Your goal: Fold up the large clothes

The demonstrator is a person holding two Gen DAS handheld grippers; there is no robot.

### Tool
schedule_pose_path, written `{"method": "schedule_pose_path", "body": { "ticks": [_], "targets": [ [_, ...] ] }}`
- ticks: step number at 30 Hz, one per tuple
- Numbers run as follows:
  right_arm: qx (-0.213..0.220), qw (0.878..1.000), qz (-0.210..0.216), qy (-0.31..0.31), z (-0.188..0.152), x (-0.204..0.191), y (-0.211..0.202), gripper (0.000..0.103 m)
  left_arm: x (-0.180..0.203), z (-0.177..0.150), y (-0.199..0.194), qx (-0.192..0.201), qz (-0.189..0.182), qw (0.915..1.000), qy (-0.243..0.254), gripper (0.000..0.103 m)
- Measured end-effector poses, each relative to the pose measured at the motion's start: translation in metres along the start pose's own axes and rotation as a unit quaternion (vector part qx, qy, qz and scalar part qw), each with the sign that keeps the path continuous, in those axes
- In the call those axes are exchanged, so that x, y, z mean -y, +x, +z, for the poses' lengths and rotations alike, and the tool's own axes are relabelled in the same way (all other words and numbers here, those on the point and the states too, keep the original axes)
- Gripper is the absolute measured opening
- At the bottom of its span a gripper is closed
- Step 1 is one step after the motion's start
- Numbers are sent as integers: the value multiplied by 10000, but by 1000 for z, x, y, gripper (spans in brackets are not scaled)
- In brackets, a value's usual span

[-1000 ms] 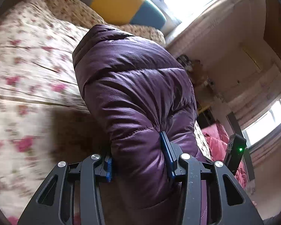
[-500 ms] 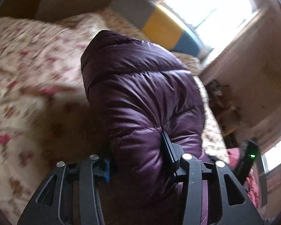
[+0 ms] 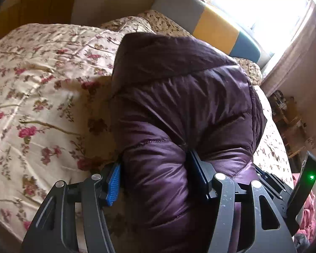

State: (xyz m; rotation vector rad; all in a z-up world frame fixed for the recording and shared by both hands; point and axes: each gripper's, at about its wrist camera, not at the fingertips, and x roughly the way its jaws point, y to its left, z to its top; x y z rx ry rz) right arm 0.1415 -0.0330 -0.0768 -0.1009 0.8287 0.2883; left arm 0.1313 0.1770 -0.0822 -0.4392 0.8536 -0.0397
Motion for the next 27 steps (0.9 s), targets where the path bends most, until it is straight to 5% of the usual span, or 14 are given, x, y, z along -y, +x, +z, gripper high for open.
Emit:
{"method": "schedule_pose_path", "body": {
  "ticks": [13, 27],
  "targets": [
    [98, 9986, -519, 24, 27, -12, -34, 35, 9, 2, -36, 514, 376, 9979, 94, 58],
    [271, 9979, -586, 17, 61, -30, -49, 37, 6, 26, -43, 788, 591, 9951, -59, 58]
  ]
}}
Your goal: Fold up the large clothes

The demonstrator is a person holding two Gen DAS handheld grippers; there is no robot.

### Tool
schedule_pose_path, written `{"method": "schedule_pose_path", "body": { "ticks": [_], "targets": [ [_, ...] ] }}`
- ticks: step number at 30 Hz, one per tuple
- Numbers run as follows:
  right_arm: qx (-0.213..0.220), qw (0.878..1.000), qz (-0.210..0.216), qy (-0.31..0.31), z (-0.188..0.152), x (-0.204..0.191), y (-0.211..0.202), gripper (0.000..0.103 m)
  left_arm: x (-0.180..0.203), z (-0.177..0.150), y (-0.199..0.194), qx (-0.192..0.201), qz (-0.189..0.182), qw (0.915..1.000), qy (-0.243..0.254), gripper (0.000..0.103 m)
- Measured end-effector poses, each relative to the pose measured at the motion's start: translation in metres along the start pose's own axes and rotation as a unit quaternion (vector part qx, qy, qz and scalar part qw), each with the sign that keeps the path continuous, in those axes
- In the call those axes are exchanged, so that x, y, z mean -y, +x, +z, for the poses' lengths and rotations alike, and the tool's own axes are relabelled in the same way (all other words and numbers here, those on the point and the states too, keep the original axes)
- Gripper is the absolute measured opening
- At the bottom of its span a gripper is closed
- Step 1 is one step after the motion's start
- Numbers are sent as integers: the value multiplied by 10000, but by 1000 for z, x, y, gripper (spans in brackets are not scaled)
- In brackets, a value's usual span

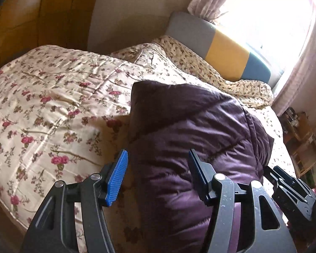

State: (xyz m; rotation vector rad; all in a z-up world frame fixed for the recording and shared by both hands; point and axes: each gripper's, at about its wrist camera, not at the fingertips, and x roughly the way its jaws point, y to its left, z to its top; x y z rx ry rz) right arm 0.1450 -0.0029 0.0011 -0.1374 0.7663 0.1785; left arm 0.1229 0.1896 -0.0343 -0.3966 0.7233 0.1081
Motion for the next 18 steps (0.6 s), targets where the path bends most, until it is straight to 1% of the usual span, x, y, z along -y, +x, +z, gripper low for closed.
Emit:
{"method": "schedule_pose_path", "body": {
  "ticks": [9, 18],
  "targets": [
    [-6, 10000, -81, 36, 26, -7, 17, 37, 6, 14, 12, -16, 64, 10000, 47, 58],
    [-240, 9994, -236, -122, 17, -8, 49, 37, 16, 18, 31, -127, 112, 9997, 200, 58]
  ]
}}
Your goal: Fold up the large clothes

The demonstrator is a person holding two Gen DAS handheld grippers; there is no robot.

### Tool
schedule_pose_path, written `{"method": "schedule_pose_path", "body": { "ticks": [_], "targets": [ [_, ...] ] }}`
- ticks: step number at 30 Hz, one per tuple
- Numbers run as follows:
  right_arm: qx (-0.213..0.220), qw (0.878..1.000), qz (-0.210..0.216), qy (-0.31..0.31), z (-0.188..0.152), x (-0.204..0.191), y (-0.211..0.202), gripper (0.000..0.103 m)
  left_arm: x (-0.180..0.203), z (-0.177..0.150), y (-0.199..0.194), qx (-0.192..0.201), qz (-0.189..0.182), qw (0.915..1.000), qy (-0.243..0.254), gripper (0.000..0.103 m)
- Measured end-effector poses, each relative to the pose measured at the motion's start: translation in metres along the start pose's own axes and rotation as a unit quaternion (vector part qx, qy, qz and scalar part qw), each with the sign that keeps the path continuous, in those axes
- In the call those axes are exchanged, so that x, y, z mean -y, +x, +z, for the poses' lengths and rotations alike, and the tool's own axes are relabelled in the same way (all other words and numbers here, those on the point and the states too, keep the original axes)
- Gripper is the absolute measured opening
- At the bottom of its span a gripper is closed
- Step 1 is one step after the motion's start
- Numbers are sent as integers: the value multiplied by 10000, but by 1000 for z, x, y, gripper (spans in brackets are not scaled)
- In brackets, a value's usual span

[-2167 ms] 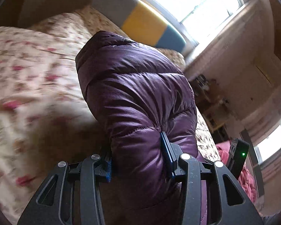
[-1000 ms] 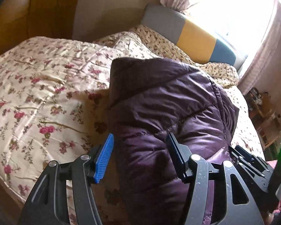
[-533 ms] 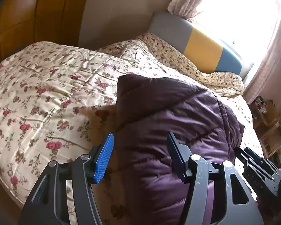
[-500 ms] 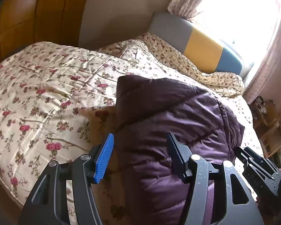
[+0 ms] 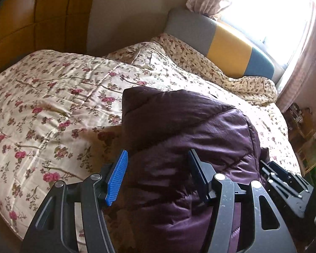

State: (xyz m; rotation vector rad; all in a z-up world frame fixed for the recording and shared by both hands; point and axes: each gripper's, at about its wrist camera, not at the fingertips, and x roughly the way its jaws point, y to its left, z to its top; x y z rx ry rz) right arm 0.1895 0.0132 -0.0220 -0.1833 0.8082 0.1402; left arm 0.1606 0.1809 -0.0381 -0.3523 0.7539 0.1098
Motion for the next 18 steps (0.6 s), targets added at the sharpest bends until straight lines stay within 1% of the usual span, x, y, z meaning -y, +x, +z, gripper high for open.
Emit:
{"method": "schedule_pose_path", "body": {
  "ticks": [6, 18],
  "targets": [
    [-168, 9998, 86, 92, -16, 7, 23, 37, 16, -5, 13, -89, 69, 9995, 296, 58],
    [-157, 9994, 240, 214, -26, 8, 49, 38, 24, -16, 30, -136, 173, 9989, 404, 58]
  ]
}}
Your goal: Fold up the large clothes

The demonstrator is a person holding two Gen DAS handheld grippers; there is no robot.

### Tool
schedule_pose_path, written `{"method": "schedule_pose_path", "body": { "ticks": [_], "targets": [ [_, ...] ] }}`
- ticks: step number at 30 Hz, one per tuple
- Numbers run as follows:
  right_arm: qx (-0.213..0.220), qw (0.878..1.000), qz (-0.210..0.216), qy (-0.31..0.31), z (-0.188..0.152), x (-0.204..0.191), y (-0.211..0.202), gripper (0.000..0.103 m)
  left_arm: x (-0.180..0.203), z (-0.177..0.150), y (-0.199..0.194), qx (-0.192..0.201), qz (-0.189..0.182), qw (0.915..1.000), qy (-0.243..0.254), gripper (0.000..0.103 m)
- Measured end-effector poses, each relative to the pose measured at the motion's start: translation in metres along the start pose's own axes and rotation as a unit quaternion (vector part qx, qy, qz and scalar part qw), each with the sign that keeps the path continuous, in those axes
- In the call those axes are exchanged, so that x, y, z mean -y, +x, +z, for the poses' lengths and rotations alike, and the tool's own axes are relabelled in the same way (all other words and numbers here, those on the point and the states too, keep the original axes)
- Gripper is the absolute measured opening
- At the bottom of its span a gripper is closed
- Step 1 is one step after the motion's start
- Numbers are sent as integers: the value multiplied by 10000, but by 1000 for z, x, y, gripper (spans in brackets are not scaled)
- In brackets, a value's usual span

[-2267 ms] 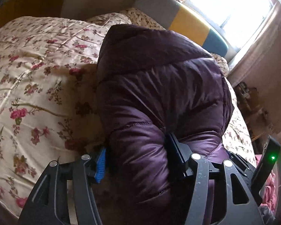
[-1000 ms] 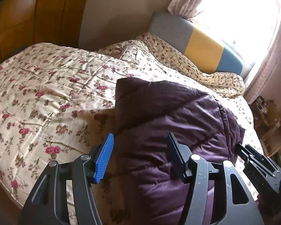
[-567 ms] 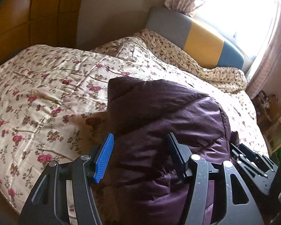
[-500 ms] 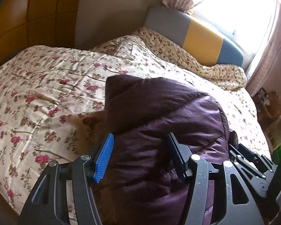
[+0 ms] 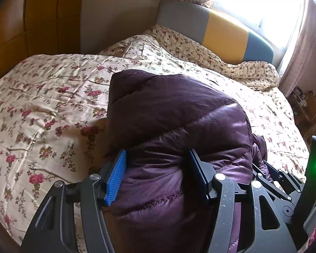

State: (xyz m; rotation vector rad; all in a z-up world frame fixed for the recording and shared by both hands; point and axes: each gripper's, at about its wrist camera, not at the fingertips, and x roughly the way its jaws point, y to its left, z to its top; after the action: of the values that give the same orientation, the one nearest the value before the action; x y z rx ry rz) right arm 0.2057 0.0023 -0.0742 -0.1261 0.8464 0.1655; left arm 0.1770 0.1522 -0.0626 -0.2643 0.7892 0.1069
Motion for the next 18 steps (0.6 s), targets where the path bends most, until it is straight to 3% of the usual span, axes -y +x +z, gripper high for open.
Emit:
{"method": "schedule_pose_path", "body": {
  "ticks": [18],
  "targets": [
    [42, 9999, 121, 81, -2, 3, 13, 38, 2, -11, 12, 142, 79, 9998, 118, 61]
  ]
}}
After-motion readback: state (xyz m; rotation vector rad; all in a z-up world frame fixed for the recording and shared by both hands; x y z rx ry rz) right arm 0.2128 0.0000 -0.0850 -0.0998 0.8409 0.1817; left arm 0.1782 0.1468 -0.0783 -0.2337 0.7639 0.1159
